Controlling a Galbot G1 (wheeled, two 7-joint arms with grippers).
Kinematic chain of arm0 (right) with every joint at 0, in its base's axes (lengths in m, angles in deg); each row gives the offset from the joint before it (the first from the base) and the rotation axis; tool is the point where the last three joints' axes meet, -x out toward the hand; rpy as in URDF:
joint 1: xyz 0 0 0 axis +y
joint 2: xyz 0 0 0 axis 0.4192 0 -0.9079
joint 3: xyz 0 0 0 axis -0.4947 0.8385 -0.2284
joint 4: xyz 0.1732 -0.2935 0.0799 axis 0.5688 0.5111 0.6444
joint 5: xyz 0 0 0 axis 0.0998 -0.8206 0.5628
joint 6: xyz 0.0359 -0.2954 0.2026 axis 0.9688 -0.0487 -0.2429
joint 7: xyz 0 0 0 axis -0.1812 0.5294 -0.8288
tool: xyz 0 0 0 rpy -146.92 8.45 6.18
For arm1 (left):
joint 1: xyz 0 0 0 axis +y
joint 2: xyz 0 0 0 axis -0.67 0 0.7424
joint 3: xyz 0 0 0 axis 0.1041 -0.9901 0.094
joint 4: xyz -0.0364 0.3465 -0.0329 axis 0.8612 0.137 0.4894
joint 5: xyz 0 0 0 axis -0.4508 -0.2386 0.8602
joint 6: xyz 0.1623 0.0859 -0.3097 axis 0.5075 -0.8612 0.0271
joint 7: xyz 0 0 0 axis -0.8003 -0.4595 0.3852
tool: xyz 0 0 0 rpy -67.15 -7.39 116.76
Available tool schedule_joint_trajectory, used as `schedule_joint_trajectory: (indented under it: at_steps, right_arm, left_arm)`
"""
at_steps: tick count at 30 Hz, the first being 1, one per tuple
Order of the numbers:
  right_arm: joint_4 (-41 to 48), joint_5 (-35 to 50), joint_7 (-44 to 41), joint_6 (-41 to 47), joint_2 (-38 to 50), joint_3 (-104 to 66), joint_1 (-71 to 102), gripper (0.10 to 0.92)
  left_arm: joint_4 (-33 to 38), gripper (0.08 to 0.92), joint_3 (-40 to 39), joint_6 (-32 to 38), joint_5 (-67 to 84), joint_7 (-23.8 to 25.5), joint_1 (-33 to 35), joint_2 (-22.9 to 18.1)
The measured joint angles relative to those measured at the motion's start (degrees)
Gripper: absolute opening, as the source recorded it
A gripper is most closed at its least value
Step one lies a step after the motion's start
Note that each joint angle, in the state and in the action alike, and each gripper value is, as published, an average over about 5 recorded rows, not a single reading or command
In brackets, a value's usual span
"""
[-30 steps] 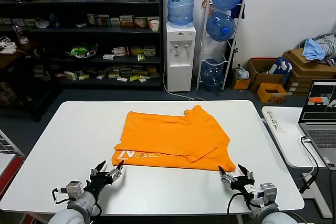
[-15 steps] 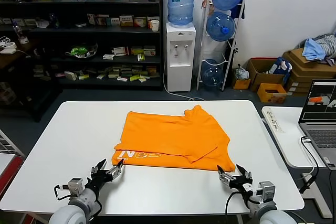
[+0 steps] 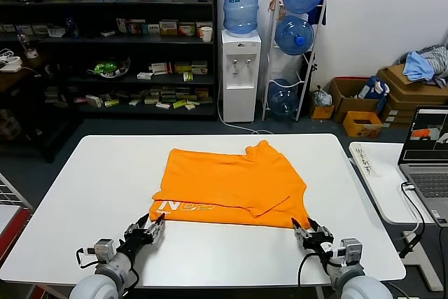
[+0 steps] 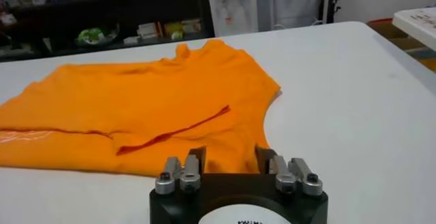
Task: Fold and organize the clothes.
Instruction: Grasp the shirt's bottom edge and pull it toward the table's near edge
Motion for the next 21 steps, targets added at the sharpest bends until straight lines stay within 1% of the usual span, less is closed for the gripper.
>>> schedule_joint_trajectory:
  at_steps: [9, 10, 12, 15, 21]
  right_arm:
    - [-0.7, 0.5, 0.8, 0.1, 0.5, -0.2, 0.5, 0.161]
    - [-0.9, 0.7, 0.9, 0.1, 0.6, -0.4, 0.6, 0.143]
    - [-1.1, 1.0, 1.1, 0.2, 0.8, -0.6, 0.8, 0.125]
    - [-1.6, 1.5, 1.5, 0.2, 1.2, -1.0, 1.3, 0.124]
    - [-3.6, 3.1, 2.3, 0.5, 2.4, -2.1, 3.5, 0.124]
  left_arm:
    - [0.2, 0.250, 0.1, 0.1, 0.4, 0.1, -0.1, 0.1]
    - [0.3, 0.224, 0.1, 0.1, 0.4, 0.1, -0.1, 0.1]
    - [0.6, 0.164, 0.2, 0.1, 0.5, 0.0, 0.1, 0.3]
    - [1.0, 0.103, 0.5, 0.1, 0.9, -0.1, 0.4, 0.6]
    - [2.8, 0.091, 1.1, -0.4, 2.5, -1.2, 1.7, 2.0]
